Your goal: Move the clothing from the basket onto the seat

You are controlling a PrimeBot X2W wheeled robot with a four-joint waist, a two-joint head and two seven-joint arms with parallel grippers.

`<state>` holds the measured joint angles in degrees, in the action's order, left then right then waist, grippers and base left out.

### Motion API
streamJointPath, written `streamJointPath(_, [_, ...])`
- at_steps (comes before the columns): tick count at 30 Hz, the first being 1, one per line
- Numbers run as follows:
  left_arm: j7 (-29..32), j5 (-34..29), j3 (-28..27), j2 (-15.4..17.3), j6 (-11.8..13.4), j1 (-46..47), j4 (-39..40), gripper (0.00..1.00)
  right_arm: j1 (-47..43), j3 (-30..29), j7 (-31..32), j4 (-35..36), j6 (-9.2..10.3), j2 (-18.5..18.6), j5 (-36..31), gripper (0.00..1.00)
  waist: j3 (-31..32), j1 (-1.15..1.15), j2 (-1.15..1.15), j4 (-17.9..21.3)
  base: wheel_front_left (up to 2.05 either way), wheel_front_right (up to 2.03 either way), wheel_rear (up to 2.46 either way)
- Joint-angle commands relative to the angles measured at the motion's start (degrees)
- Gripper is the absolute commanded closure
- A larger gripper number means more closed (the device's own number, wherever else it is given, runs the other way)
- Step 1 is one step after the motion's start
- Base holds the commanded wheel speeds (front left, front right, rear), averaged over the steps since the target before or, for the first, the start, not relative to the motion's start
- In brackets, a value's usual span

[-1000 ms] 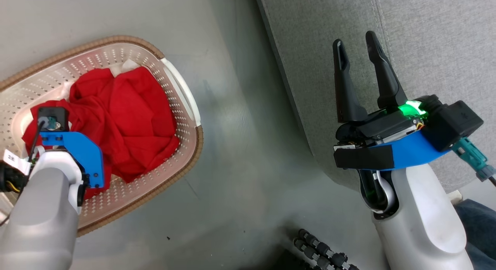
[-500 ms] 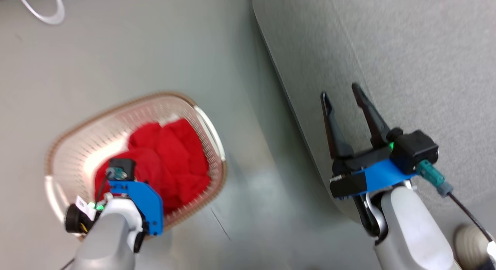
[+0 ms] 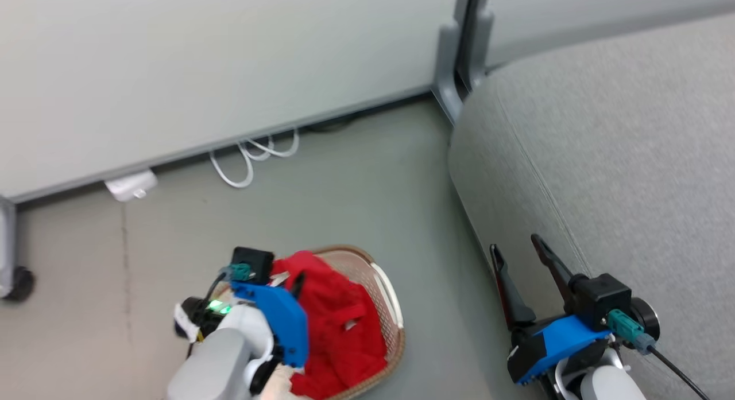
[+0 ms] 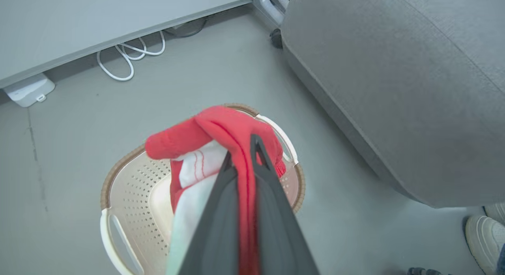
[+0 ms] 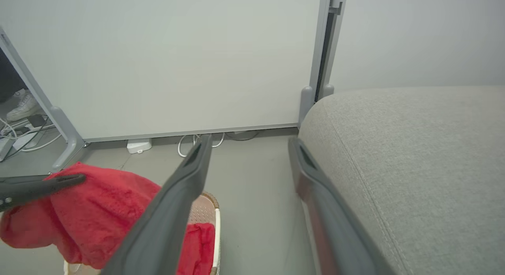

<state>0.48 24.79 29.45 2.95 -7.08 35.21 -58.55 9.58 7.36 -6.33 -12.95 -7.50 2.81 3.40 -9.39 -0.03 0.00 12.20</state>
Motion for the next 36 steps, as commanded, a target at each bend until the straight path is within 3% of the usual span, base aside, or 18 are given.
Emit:
streamJointPath(1, [0.16,2.44,2.75,-0.03,-0.11,-0.24,2.74,1.0,-2.02,-0.05,0.9,0.98,0.02,0.13,-0.7,0.0,7.64,0.03,0.0,-6.37,0.0,0.0,0.0])
streamJointPath(7, [0.92,10.18,10.42,0.05,0.55,3.97,11.27,1.0,-4.36,0.28,3.53,4.44,0.02,0.12,-0.89,0.0,9.8,0.03,0.0,-8.76,0.0,0.0,0.0])
streamJointPath(18, [0.9,20.05,21.4,0.04,4.45,14.42,21.36,1.0,-5.91,0.56,5.18,6.8,0.02,0.13,-0.58,0.0,11.21,0.03,0.0,-10.91,0.0,0.0,0.0])
streamJointPath(27, [-1.31,24.5,26.88,0.03,6.91,18.94,23.21,1.0,-5.9,0.96,5.34,7.15,0.02,0.13,-0.28,0.0,11.4,0.03,0.0,-11.1,0.0,0.0,0.0])
streamJointPath(36, [-2.72,27.68,30.49,0.02,7.62,20.01,22.09,1.0,-6.08,1.76,5.57,6.38,0.02,0.13,-0.44,0.0,11.08,0.03,0.0,-11.59,0.0,0.0,0.0])
